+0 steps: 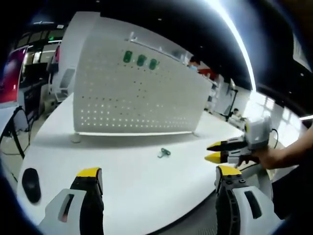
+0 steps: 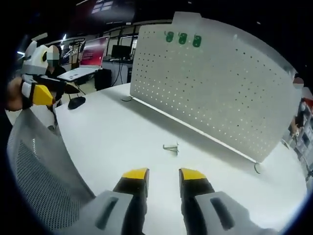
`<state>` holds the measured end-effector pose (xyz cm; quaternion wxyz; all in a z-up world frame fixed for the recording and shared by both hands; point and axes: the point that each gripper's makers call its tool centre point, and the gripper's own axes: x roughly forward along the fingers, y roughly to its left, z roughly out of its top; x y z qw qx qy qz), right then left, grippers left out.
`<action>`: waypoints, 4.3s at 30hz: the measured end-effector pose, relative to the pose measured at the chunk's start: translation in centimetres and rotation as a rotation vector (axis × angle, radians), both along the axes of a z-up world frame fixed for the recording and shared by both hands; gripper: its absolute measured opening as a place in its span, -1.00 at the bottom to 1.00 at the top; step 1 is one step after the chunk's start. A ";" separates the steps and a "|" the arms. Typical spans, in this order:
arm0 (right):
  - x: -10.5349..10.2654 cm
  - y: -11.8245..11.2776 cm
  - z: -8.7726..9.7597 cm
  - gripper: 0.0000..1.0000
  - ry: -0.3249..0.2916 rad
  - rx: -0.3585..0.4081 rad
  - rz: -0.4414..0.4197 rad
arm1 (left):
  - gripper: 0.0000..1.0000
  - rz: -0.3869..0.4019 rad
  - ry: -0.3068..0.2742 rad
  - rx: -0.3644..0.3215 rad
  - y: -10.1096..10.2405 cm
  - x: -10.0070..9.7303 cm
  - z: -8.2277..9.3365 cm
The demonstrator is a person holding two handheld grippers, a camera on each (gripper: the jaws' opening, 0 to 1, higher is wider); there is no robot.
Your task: Insert the hook assembly into the mounting plate slot until the hook locks in place.
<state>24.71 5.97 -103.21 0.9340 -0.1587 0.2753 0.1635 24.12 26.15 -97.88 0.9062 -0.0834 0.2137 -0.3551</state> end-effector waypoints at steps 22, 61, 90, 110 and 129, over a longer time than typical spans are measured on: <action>8.1 -0.3 -5.6 -0.59 0.145 -0.010 0.000 | 0.94 0.009 0.041 0.002 0.2 0.2 -0.8; 13.3 -0.8 -9.1 -1.00 0.234 -0.075 0.032 | 0.92 0.032 0.078 -0.001 0.3 0.7 -1.2; 11.3 -2.2 -3.6 -1.00 0.133 0.073 -0.088 | 0.88 0.001 0.048 0.019 0.0 0.3 -1.1; 8.5 -2.7 1.7 -1.00 0.005 0.180 -0.166 | 0.88 -0.034 0.031 0.029 -0.4 -0.3 -0.9; 4.4 2.2 6.1 -1.00 -0.037 0.451 -0.088 | 0.94 -0.015 0.026 -0.077 0.2 1.3 0.5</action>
